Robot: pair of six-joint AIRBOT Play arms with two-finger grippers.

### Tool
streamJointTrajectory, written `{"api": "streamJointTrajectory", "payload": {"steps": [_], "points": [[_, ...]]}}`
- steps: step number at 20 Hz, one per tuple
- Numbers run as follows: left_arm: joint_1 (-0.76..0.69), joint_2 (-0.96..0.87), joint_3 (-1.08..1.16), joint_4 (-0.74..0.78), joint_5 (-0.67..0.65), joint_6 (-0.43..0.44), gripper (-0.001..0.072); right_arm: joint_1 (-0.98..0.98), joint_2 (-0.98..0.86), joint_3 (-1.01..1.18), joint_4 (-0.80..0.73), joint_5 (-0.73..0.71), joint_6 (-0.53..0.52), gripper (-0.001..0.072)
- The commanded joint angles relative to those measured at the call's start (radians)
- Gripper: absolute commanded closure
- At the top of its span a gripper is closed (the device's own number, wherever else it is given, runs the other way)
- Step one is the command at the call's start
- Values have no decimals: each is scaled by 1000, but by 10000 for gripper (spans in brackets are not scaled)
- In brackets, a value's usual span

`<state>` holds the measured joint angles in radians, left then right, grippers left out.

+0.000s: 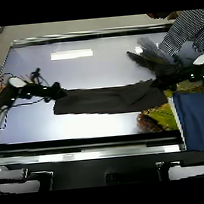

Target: Fold the clothes and pants, and hang the long-sleeved shirts on hangers.

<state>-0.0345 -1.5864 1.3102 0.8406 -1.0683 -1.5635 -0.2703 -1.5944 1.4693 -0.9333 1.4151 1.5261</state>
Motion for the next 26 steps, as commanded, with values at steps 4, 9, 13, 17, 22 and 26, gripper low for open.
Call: {"api": "streamJointTrajectory", "payload": {"steps": [4,9,13,17,22,26], "points": [[-416,-193,5,-346,356,-99,693,1,77,238,-92,192,130,677],[-626,-339,150,-446,409,-131,693,1,82,427,-154,288,146,677],[-702,-497,383,-445,407,-242,694,1,88,474,-153,300,146,677],[-741,-625,581,-445,404,-340,695,1,88,476,-150,307,145,677],[-755,-678,662,-430,319,-385,695,1,88,476,-149,280,134,677],[-644,-607,661,-285,99,-356,697,6,84,476,-101,232,133,677]]}}
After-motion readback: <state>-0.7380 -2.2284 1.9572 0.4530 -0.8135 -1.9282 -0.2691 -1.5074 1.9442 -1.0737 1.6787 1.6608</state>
